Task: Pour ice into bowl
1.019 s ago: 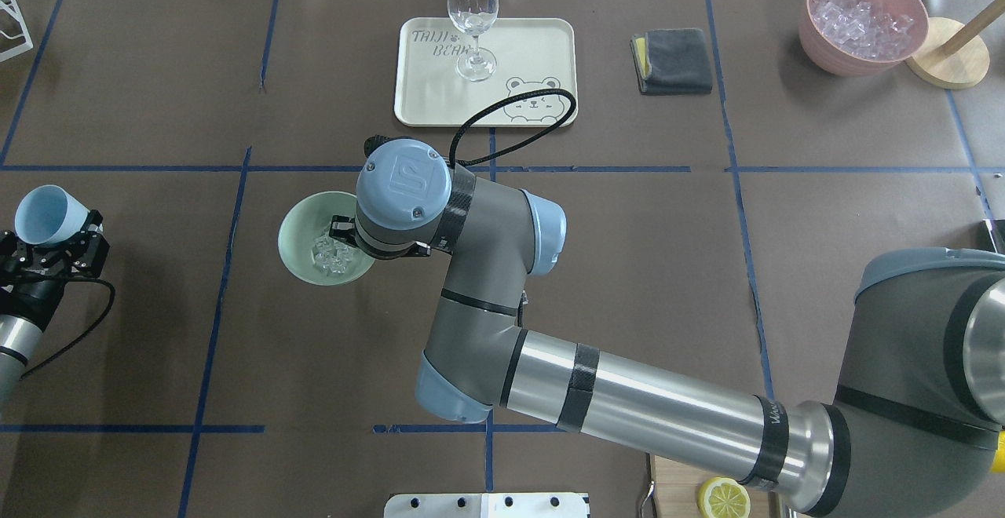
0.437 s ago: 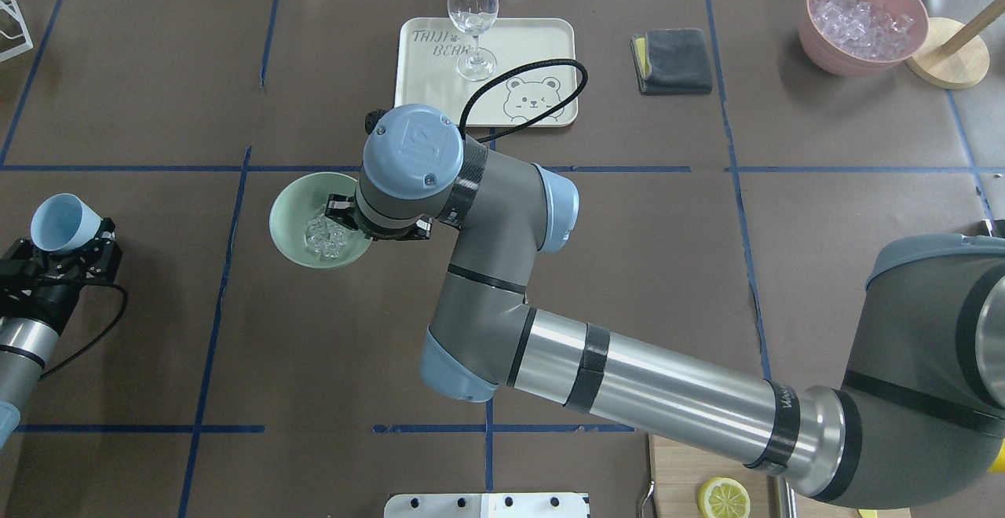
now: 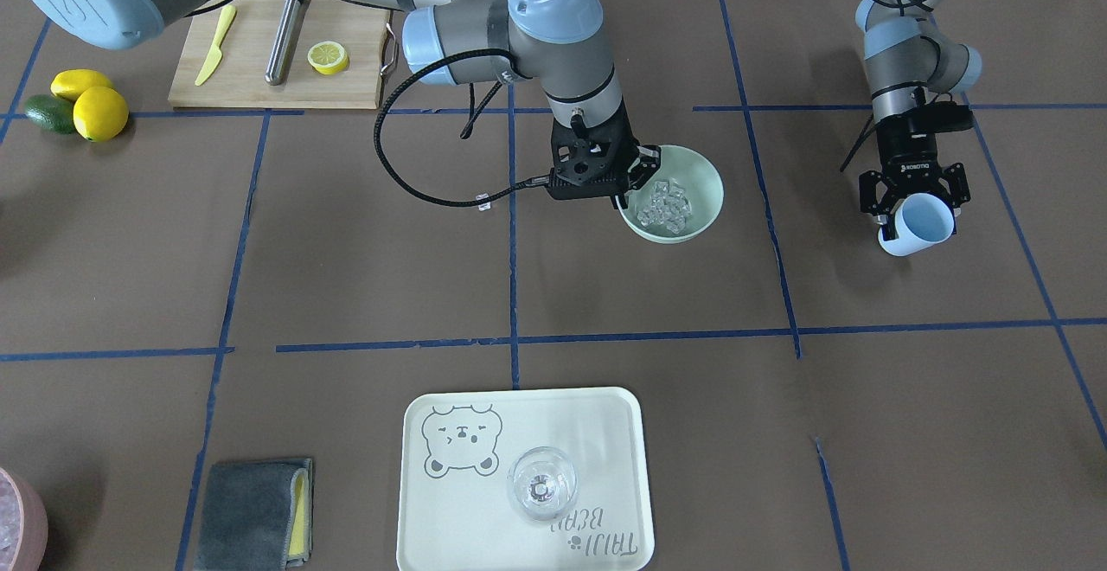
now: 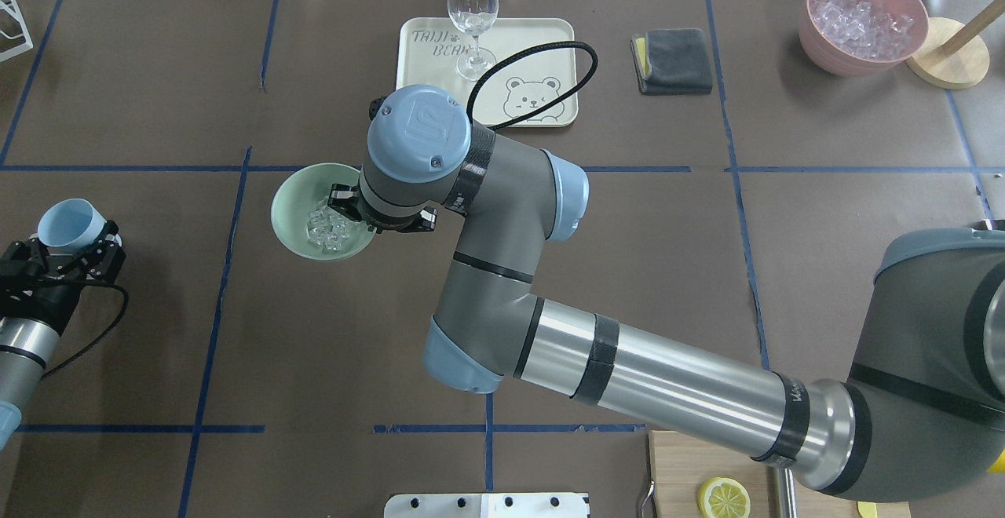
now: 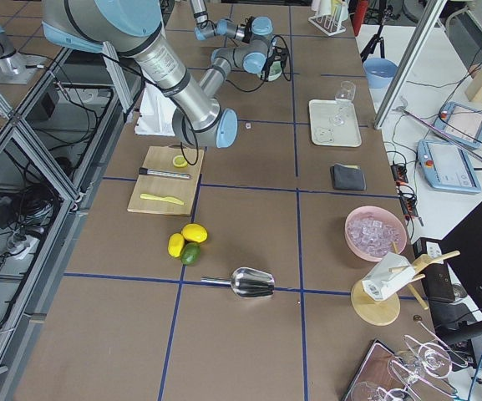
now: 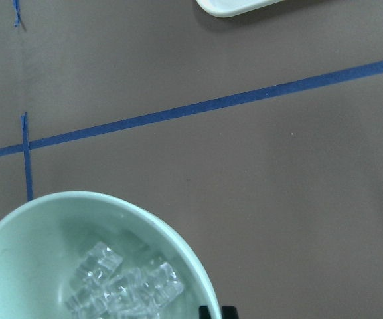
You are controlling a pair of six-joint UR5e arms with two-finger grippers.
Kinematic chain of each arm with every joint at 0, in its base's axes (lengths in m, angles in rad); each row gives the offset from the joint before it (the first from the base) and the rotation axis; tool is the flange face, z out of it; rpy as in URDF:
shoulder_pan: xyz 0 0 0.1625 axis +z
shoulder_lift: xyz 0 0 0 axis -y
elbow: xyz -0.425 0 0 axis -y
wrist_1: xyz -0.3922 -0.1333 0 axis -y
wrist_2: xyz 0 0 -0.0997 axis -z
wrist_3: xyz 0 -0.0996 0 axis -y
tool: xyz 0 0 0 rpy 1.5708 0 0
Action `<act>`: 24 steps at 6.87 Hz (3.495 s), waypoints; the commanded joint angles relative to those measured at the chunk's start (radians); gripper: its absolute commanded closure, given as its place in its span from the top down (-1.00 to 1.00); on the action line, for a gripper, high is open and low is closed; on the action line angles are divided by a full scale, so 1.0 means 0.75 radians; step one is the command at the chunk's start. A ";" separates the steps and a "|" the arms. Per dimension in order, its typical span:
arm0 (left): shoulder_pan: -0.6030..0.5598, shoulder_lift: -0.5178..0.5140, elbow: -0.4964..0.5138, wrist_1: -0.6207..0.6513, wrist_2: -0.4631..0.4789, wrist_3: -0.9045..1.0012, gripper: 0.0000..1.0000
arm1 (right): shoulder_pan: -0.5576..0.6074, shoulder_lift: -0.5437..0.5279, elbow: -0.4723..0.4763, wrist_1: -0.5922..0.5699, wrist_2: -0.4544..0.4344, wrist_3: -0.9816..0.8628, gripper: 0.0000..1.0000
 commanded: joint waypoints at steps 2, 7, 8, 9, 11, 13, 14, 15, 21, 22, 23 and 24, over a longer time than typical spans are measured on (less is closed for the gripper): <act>-0.004 0.010 -0.018 -0.012 -0.006 0.004 1.00 | 0.024 -0.044 0.071 -0.021 0.019 -0.007 -1.00; -0.010 0.078 -0.134 -0.014 -0.014 0.016 1.00 | 0.031 -0.182 0.262 -0.088 0.028 -0.009 -1.00; -0.012 0.120 -0.213 -0.016 -0.047 0.036 1.00 | 0.031 -0.274 0.413 -0.152 0.028 -0.009 -1.00; -0.018 0.141 -0.277 -0.014 -0.055 0.065 1.00 | 0.041 -0.358 0.522 -0.179 0.028 -0.009 -1.00; -0.055 0.153 -0.365 -0.004 -0.104 0.165 1.00 | 0.059 -0.542 0.670 -0.175 -0.005 -0.009 -1.00; -0.255 0.154 -0.416 0.000 -0.326 0.387 1.00 | 0.073 -0.785 0.838 -0.118 -0.013 -0.092 -1.00; -0.407 0.154 -0.443 0.004 -0.534 0.526 1.00 | 0.098 -0.910 0.857 0.012 -0.015 -0.097 -1.00; -0.573 0.149 -0.469 0.027 -0.793 0.609 1.00 | 0.141 -1.049 0.853 0.173 0.003 -0.111 -1.00; -0.975 0.113 -0.701 0.730 -1.222 1.043 1.00 | 0.525 -1.510 0.702 0.567 0.254 -0.626 -1.00; -1.034 0.111 -0.699 0.732 -1.320 1.045 1.00 | 0.627 -1.514 0.566 0.673 0.409 -0.687 -1.00; -1.108 0.096 -0.687 0.743 -1.461 1.051 1.00 | 0.693 -1.565 0.421 0.826 0.457 -0.785 -1.00; -1.159 0.070 -0.682 0.791 -1.489 1.161 1.00 | 0.764 -1.568 0.308 0.908 0.498 -0.855 -1.00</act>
